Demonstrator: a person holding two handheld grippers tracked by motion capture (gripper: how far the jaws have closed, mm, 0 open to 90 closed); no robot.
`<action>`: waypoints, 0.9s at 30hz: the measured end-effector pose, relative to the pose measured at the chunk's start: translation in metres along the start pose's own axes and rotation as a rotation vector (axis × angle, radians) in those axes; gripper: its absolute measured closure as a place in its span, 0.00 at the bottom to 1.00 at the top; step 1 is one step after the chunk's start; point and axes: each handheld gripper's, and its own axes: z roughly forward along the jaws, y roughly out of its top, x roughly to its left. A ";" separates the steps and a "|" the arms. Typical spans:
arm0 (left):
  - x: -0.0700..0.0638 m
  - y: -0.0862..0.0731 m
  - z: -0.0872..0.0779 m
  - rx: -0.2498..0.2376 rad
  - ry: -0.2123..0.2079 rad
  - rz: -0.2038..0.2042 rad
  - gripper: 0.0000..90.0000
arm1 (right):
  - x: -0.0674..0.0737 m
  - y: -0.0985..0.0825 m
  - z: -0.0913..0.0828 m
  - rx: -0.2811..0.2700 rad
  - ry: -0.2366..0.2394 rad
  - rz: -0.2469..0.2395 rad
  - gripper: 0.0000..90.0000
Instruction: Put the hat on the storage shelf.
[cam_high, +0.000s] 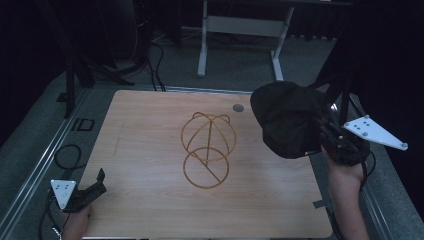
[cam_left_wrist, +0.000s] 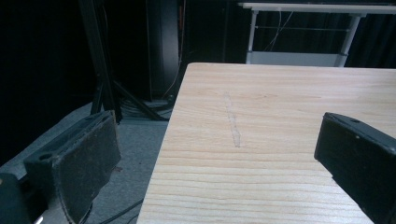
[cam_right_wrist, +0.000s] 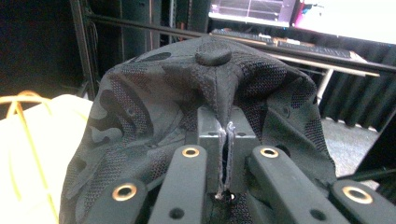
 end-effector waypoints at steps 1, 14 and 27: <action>0.000 0.000 0.000 0.000 0.000 0.000 0.01 | 0.001 0.004 0.000 -0.007 0.002 -0.005 0.97; 0.000 0.000 0.000 -0.001 -0.002 -0.001 0.01 | 0.020 0.032 0.006 -0.059 0.042 -0.026 0.97; 0.000 0.000 0.000 0.000 -0.003 0.003 0.01 | 0.053 0.047 0.022 -0.082 0.121 -0.052 0.97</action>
